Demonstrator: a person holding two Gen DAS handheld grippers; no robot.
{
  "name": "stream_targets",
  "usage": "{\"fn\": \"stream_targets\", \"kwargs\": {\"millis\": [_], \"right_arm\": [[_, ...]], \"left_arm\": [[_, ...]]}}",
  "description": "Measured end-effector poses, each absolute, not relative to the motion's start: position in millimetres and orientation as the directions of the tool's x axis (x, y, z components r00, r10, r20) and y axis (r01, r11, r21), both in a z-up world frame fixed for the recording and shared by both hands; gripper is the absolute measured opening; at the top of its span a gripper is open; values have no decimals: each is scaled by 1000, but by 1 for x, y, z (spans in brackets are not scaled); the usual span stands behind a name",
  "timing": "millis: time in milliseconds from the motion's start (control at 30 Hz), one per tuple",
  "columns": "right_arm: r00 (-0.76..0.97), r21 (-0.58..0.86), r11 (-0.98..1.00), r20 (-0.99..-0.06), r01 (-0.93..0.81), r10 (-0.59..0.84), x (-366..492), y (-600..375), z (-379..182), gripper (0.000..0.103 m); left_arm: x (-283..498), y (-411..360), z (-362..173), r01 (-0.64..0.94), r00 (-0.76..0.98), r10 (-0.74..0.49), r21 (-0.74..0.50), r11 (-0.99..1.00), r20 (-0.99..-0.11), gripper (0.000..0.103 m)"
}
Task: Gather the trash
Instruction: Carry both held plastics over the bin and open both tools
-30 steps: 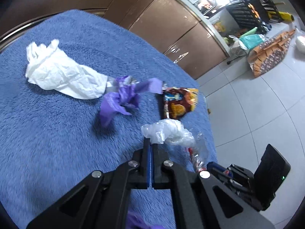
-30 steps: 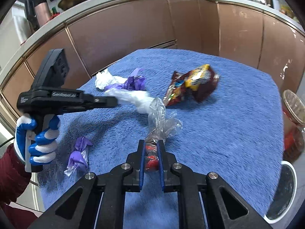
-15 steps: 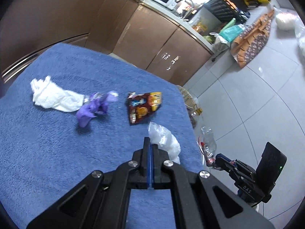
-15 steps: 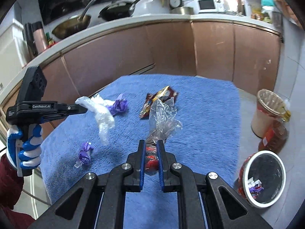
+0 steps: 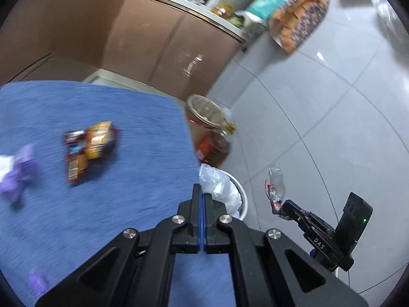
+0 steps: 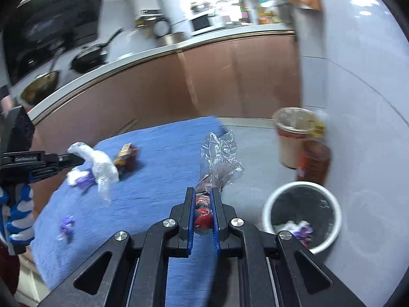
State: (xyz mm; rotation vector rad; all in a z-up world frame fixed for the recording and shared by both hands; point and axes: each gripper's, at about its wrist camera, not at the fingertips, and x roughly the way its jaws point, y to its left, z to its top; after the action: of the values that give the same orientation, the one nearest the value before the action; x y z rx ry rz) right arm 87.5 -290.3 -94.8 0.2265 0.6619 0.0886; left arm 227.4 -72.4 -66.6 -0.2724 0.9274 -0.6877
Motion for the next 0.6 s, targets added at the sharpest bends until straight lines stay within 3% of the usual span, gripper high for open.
{"fn": "stream_targets", "kwargs": {"millis": [300,600], "right_arm": [[760,222,951,-650,215,-20,108,-366,-130,11],[698,220,915,-711,339,-88,138,-411,-174,14]], "left_arm": [[276,-231,-99,534,280,-656,-454,713,-701,0],[311,-346,-166,550,231,-560,-368,750,-796,1]]}}
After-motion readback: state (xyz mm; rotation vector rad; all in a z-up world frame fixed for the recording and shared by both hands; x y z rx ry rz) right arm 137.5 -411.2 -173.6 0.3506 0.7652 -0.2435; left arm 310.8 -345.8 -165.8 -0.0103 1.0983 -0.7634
